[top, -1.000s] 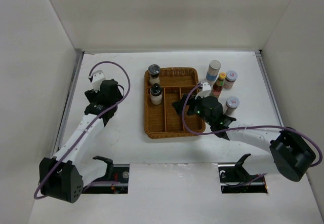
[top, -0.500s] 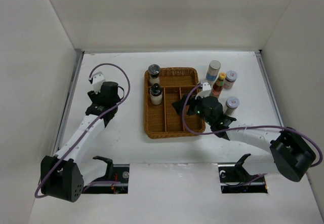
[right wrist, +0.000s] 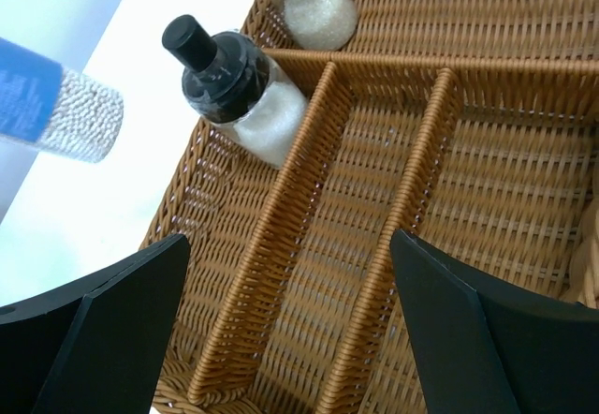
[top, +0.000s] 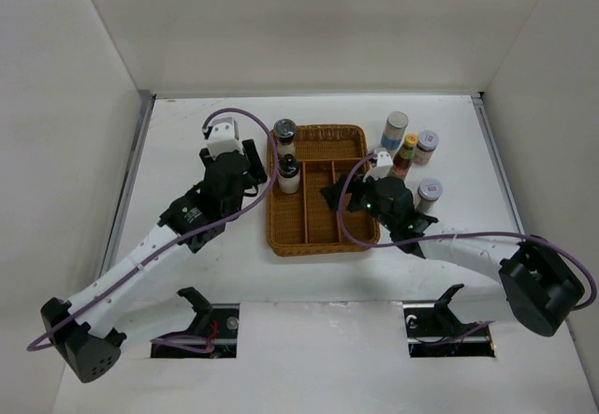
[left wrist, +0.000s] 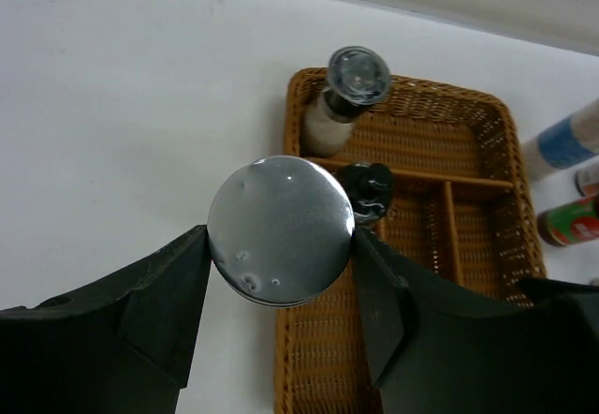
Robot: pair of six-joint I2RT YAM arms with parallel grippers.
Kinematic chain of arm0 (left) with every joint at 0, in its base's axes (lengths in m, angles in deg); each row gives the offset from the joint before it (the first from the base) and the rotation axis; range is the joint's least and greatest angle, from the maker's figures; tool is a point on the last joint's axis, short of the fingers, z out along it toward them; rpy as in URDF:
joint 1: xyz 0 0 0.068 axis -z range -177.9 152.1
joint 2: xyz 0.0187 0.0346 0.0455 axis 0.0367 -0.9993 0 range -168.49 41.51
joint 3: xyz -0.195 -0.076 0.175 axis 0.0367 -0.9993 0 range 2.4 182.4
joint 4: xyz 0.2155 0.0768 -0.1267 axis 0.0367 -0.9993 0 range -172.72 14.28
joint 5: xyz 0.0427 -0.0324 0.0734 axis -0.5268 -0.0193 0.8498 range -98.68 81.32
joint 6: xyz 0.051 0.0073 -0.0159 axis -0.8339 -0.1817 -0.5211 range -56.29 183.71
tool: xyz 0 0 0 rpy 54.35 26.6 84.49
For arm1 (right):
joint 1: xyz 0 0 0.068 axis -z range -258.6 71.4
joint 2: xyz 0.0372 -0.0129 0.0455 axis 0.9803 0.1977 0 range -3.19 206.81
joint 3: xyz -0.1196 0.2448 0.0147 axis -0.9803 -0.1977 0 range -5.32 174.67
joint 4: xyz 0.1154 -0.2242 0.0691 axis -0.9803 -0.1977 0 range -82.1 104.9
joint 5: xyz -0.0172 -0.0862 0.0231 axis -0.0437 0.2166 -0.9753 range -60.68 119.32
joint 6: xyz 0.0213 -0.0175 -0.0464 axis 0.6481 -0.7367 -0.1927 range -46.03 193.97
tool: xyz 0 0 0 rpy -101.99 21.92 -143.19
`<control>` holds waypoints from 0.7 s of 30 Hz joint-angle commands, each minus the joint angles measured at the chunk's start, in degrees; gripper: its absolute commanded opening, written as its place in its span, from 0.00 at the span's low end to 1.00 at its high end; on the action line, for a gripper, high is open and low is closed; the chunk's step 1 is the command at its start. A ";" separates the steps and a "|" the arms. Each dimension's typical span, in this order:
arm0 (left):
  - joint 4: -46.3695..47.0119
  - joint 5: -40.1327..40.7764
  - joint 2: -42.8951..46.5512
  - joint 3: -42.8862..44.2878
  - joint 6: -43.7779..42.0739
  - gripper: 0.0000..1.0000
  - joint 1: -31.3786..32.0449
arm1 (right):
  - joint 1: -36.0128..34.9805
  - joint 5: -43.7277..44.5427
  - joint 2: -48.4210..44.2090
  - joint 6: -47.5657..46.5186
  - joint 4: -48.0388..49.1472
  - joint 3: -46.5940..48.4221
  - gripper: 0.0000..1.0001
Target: Organize the condiment bottles
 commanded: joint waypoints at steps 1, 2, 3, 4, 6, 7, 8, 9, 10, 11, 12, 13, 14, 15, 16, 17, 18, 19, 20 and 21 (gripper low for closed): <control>5.47 1.91 -1.07 3.82 -1.03 0.28 3.90 | 0.85 2.00 -2.36 0.80 2.64 -0.34 0.94; 6.00 1.91 -1.60 3.56 -0.86 0.28 5.22 | 0.85 2.26 -2.63 0.89 2.64 -0.43 0.94; 7.05 1.91 -2.13 3.04 -0.85 0.28 6.02 | 0.94 2.87 -3.59 0.97 2.82 -0.87 0.94; 8.19 1.82 -2.83 2.34 -0.94 0.28 6.81 | 1.20 3.49 -4.21 0.98 2.99 -1.22 0.94; 10.21 1.21 -3.97 0.84 -1.03 0.28 7.78 | 2.17 4.81 -5.44 1.06 3.52 -2.19 0.95; 11.01 0.16 -4.41 0.14 -1.03 0.28 8.13 | 2.69 4.90 -5.88 1.50 3.52 -2.45 0.95; 11.88 -0.81 -4.85 -0.82 -1.03 0.28 8.39 | 2.96 4.64 -6.23 1.85 3.17 -2.45 0.95; 12.94 -1.51 -5.12 -1.97 -0.77 0.28 8.66 | 2.96 4.55 -6.58 1.94 3.17 -2.54 0.95; 14.51 -1.96 -5.56 -3.11 -0.68 0.28 8.75 | 2.88 4.63 -6.76 1.85 3.17 -2.54 0.95; 15.66 -2.39 -6.08 -4.16 -0.68 0.28 8.84 | 2.88 4.90 -6.76 1.68 3.43 -2.72 0.95; 16.37 -2.92 -6.70 -4.96 -0.85 0.28 8.92 | 3.14 4.90 -6.67 1.85 3.61 -2.80 0.95; 16.72 -2.93 -7.22 -5.75 -1.12 0.28 9.10 | 3.40 4.90 -6.50 2.03 3.52 -2.81 0.95; 16.99 -2.49 -7.75 -6.80 -1.29 0.28 9.36 | 3.58 4.90 -6.41 2.12 3.35 -2.81 0.95; 17.25 -2.31 -8.19 -8.03 -1.38 0.28 9.54 | 3.67 4.90 -6.41 2.12 3.17 -2.81 0.95; 17.86 -1.96 -8.54 -9.43 -1.38 0.28 9.54 | 3.67 4.99 -6.58 2.12 3.17 -2.81 0.95; 18.83 -1.79 -8.81 -10.93 -1.38 0.29 9.45 | 3.67 5.07 -6.93 2.03 3.26 -2.89 0.95; 19.71 -2.39 -8.90 -12.25 -1.03 0.29 9.28 | 3.84 5.16 -7.29 1.94 3.34 -3.15 0.95; 20.50 -2.57 -8.90 -13.48 -1.03 0.29 9.62 | 4.02 5.42 -7.55 1.94 3.34 -3.16 0.95; 21.20 -2.66 -8.99 -14.53 -1.12 0.30 10.06 | 4.02 5.60 -7.81 1.77 3.26 -3.24 0.95; 21.64 -2.66 -8.99 -15.59 -1.03 0.31 10.59 | 4.02 5.69 -7.90 1.59 3.08 -3.16 0.94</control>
